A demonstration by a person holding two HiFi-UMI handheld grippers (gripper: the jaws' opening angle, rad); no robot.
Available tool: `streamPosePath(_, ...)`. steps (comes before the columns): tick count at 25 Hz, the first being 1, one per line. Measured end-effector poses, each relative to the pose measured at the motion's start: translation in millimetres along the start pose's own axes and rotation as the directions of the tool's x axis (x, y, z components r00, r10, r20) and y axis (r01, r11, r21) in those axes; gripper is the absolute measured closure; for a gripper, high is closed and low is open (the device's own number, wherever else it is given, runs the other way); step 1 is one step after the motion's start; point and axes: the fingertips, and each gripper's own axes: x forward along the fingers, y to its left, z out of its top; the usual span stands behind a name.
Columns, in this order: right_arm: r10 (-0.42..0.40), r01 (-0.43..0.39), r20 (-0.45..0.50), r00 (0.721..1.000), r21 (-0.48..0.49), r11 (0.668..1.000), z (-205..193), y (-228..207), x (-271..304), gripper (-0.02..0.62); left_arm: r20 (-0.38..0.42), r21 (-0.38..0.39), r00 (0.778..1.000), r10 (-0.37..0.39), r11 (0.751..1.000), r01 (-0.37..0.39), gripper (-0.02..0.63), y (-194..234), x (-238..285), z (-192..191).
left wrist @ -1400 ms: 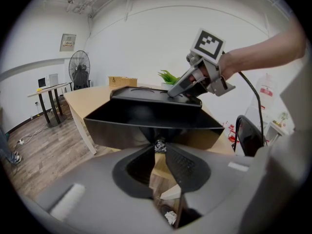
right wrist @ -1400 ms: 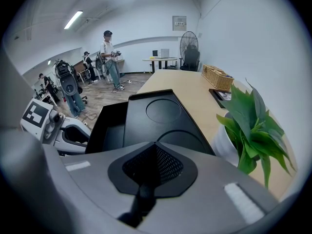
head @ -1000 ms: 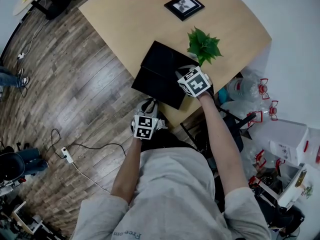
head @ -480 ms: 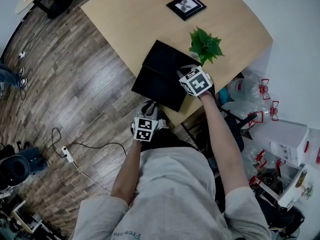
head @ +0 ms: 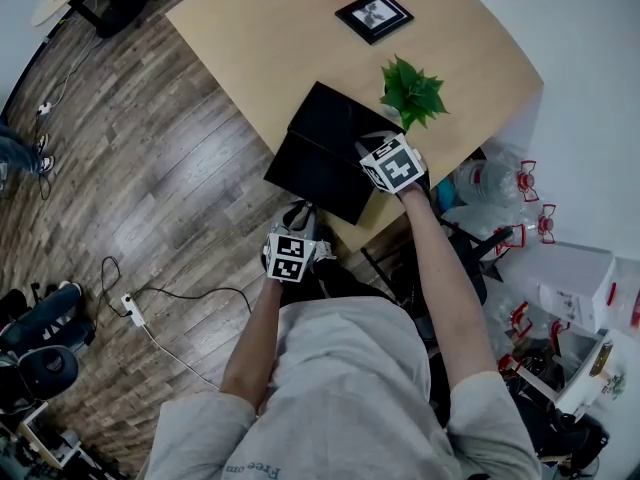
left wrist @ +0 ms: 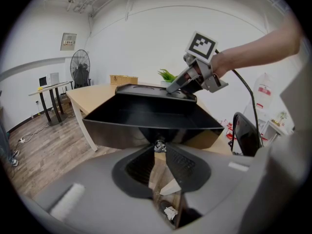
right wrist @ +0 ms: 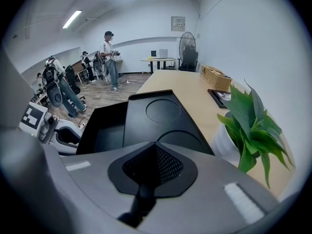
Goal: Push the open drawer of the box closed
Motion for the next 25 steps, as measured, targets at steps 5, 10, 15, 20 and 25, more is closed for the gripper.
streamPosePath(5, -0.024, 0.024, 0.003, 1.0, 0.003, 1.0, 1, -2, 1, 0.595, 0.008, 0.012, 1.0, 0.003, 1.0, -0.003, 0.468, 3, -4, 1)
streamPosePath(10, -0.048, 0.045, 0.054, 0.997, 0.049, 0.998, 9, 6, -11, 0.595, 0.015, 0.025, 1.0, 0.002, 1.0, -0.002, 0.468, 10, -21, 4)
streamPosePath(15, -0.058, 0.051, 0.1, 0.993, 0.078, 0.996, 9, 41, -27, 0.595, 0.009, 0.047, 1.0, -0.011, 0.999, 0.01, 0.469, 15, -43, 3)
streamPosePath(20, -0.082, 0.046, 0.174, 0.981, 0.2, 0.979, -14, 89, -47, 0.595, 0.048, 0.048, 0.999, -0.015, 0.999, 0.013, 0.469, 18, -71, 15)
streamPosePath(25, -0.103, 0.027, 0.219, 0.97, 0.326, 0.945, -38, 141, -66, 0.595, 0.101, 0.051, 0.994, -0.047, 0.998, 0.042, 0.469, 12, -100, 32)
